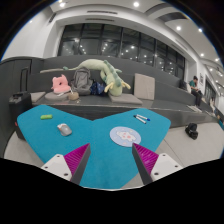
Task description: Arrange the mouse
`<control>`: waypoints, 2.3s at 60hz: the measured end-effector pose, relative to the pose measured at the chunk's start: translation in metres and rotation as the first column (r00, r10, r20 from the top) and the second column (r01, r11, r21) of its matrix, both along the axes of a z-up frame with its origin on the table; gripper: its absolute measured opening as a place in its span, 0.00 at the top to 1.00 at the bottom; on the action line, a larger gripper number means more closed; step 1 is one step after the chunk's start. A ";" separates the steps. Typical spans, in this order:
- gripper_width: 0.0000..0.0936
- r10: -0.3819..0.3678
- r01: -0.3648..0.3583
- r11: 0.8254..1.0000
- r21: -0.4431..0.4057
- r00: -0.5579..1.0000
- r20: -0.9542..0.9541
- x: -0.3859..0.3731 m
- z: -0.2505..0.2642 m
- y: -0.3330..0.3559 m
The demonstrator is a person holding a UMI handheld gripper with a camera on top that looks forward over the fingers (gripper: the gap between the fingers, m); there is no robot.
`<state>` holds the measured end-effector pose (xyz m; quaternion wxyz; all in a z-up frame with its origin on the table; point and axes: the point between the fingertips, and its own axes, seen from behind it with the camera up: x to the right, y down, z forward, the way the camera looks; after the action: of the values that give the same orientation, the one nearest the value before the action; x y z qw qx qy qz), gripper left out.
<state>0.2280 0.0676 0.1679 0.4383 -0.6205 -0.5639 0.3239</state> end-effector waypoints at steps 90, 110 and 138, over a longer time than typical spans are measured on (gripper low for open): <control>0.09 0.135 -0.135 0.991 0.000 0.990 0.051 -0.249 -0.140 -0.239; 0.09 0.090 -0.092 0.996 0.009 0.988 0.126 -0.320 -0.165 -0.221; 0.50 0.141 -0.123 0.986 -0.111 0.976 0.167 -0.353 -0.184 -0.228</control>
<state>-0.1253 -0.1600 -0.0163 0.3330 -0.6289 -0.6230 0.3246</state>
